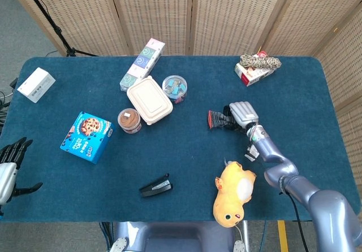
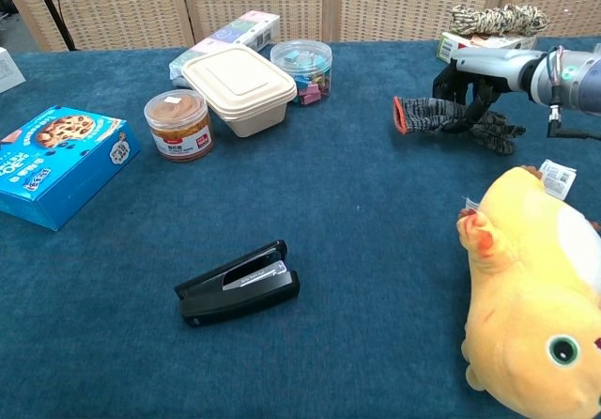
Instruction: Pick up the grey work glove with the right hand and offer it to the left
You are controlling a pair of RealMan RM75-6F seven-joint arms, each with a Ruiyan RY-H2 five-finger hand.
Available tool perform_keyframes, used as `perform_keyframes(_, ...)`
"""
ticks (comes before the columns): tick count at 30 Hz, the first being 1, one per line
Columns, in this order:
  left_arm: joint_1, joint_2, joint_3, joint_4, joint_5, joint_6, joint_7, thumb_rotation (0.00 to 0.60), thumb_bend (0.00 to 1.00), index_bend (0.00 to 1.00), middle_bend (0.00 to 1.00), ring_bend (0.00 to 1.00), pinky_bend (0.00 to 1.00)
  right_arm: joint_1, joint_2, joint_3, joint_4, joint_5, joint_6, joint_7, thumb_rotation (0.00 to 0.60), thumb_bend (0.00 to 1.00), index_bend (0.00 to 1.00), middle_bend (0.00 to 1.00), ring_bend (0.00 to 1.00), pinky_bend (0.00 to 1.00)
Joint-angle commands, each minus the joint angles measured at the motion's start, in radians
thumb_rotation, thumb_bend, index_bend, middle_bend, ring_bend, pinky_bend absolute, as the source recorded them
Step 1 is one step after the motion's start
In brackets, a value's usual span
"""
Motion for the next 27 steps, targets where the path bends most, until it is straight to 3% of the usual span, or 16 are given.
perform_keyframes(1,-0.019,0.007,-0.004,0.011,0.019,-0.016,-0.001,0.6,0.0,0.0,0.0,0.0,0.0,-0.011,0.064,0.005,-0.106,-0.011,0.037,-0.002,0.6,0.35,0.54,0.58,0.48,0.56)
perform_keyframes(6,-0.105,0.03,-0.002,0.056,0.14,-0.092,-0.025,0.6,0.0,0.0,0.0,0.0,0.0,-0.015,0.144,0.028,-0.299,0.024,0.047,-0.077,0.6,0.35,0.54,0.58,0.48,0.56)
perform_keyframes(11,-0.204,0.018,0.001,0.167,0.34,-0.087,-0.185,0.6,0.0,0.0,0.0,0.0,0.0,-0.005,0.208,0.056,-0.491,0.097,0.026,-0.181,0.6,0.35,0.55,0.58,0.48,0.56)
perform_keyframes(15,-0.265,0.013,0.008,0.202,0.423,-0.093,-0.236,0.6,0.0,0.0,0.0,0.0,0.01,0.013,0.243,0.072,-0.612,0.179,0.0,-0.275,0.6,0.35,0.55,0.58,0.48,0.56)
perform_keyframes(27,-0.434,-0.035,0.024,0.218,0.517,-0.184,-0.325,0.6,0.0,0.13,0.06,0.02,0.06,0.11,0.271,0.089,-0.859,0.517,0.042,-0.548,0.6,0.35,0.55,0.58,0.48,0.56)
